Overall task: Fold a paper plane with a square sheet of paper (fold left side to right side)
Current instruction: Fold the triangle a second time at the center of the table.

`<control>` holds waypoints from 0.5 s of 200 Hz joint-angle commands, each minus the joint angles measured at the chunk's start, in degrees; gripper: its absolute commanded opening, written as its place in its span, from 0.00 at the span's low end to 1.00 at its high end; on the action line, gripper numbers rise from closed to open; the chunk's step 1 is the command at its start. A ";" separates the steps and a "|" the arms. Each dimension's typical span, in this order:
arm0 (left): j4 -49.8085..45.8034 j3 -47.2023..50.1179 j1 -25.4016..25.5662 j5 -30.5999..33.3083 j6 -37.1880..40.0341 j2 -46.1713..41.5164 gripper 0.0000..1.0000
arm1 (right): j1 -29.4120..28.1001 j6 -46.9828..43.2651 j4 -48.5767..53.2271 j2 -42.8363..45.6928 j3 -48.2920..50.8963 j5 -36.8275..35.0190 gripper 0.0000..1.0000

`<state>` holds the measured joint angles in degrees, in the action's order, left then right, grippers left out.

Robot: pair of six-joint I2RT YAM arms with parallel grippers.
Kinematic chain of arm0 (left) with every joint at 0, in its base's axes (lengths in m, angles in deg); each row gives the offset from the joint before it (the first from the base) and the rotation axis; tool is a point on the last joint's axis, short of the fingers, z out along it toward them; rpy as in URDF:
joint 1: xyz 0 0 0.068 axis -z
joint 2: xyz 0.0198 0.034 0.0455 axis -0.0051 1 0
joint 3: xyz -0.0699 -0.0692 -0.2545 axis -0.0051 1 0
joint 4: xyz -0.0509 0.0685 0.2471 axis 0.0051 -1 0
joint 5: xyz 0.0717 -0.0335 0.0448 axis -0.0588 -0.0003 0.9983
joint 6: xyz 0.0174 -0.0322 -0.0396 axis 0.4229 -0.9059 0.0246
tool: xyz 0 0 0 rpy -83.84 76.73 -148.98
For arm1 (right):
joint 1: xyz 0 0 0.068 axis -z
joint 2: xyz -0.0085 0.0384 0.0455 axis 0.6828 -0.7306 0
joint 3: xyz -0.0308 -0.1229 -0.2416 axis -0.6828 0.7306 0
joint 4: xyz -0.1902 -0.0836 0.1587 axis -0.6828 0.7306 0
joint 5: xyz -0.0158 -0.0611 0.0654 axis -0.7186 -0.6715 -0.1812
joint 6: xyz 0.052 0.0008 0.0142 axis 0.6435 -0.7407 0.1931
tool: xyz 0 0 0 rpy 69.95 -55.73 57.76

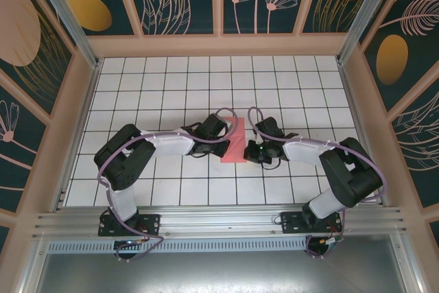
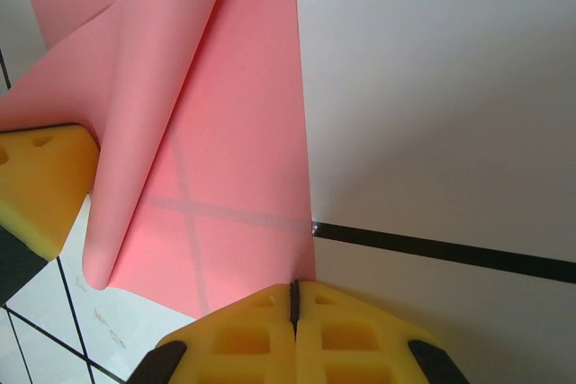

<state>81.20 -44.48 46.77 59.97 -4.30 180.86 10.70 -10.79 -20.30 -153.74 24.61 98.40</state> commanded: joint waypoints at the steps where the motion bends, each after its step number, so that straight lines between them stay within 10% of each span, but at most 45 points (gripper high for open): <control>1: -0.67 -1.09 -0.36 1.52 1.29 -0.52 0.01 | -0.62 -1.14 4.15 -2.20 -0.22 -1.97 0.00; 100: -0.69 -1.17 -0.40 2.12 1.72 -1.33 0.01 | -0.66 -1.31 4.75 -2.18 -0.42 -2.24 0.00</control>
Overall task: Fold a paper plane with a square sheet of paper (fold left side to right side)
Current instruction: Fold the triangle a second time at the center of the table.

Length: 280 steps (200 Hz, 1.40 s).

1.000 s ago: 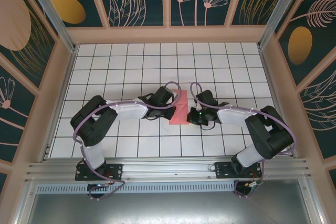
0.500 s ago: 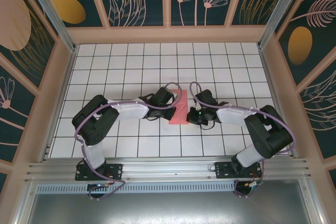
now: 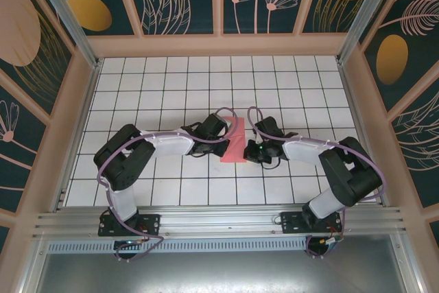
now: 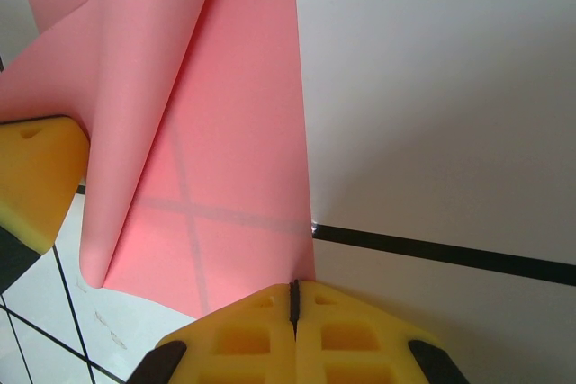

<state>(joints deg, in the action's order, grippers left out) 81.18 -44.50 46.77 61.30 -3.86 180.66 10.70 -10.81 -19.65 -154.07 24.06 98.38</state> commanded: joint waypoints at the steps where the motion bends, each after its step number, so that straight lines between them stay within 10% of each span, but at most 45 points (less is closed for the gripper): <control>1: -0.64 -1.15 -0.37 0.82 1.30 -1.10 0.01 | -0.63 -1.29 4.09 -1.88 0.12 -2.22 0.00; 201: -1.79 -0.21 -0.35 -2.00 2.10 3.23 0.02 | 5.35 3.99 -11.33 8.82 4.39 9.01 0.00; 280: -1.76 -0.36 -0.39 -1.95 1.85 3.15 0.02 | 3.33 5.56 -19.68 -4.53 -4.05 10.66 0.00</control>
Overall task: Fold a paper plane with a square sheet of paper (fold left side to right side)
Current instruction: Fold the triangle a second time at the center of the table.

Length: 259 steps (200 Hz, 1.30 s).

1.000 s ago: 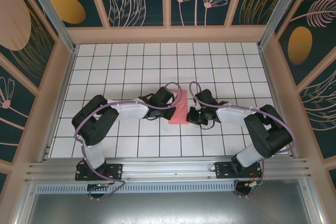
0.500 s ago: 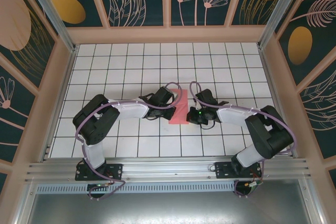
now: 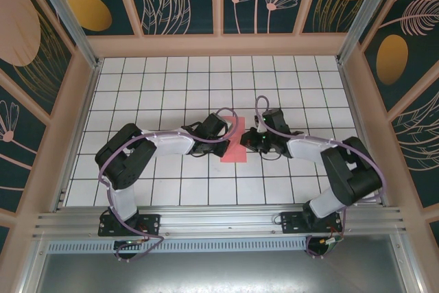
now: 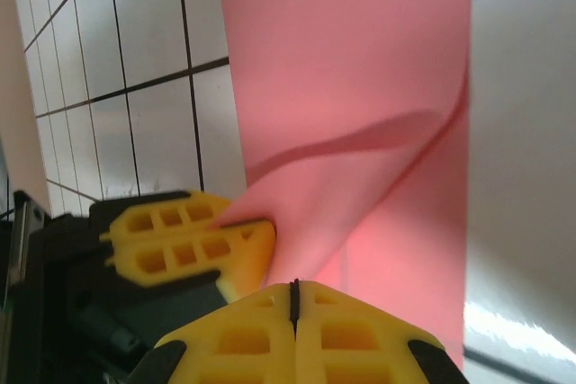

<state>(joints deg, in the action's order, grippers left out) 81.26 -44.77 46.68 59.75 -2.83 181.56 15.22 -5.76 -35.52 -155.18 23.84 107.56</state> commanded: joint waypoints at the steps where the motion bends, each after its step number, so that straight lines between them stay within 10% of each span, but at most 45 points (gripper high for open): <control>1: -1.85 -0.10 -0.27 -0.36 0.82 2.30 0.02 | -1.23 0.47 -3.84 -3.55 -3.90 1.50 0.00; 162: -2.56 -0.36 -0.27 0.20 0.93 1.92 0.04 | -2.49 -4.76 6.31 -11.53 -7.57 -6.01 0.00; 259: -6.36 -2.03 -0.29 2.55 -2.41 -8.25 0.33 | -2.58 -4.94 7.80 -12.45 -6.32 -6.12 0.00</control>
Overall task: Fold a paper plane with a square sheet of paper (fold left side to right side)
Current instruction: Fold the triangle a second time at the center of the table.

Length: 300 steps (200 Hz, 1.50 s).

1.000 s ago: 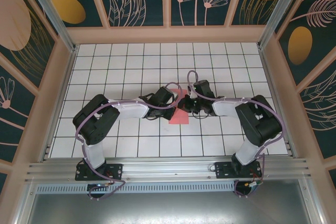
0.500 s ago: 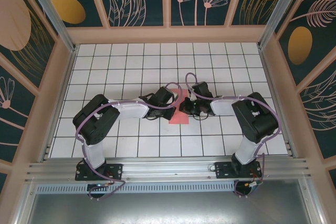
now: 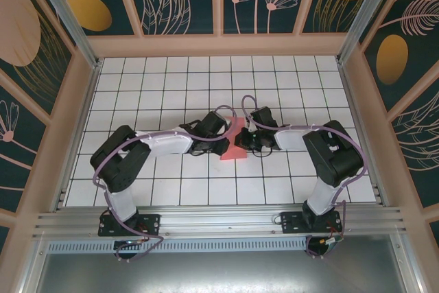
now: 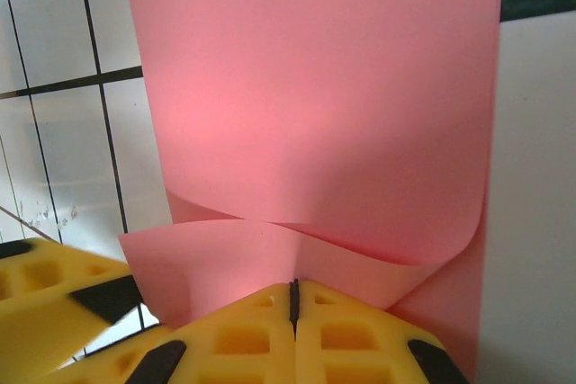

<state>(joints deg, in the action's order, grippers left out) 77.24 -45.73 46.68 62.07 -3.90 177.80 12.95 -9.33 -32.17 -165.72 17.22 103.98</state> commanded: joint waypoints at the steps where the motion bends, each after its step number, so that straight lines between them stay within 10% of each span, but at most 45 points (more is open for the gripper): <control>1: -2.28 -1.02 -0.31 0.02 -1.44 -4.61 0.33 | -0.30 -1.37 4.47 -1.93 0.30 -2.53 0.00; 86: 6.58 5.60 -0.28 -19.02 -8.06 -2.60 0.23 | -0.48 -1.55 4.46 -1.65 0.02 -1.92 0.00; 300: 6.49 11.64 -0.64 -13.99 -8.82 -1.16 0.09 | -0.48 -3.39 7.48 -1.33 -0.77 -3.11 0.00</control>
<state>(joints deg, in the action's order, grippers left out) 85.57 -36.42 46.35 46.81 -12.34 177.03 12.67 -11.07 -30.40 -165.72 16.39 103.58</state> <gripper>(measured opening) 0.106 0.047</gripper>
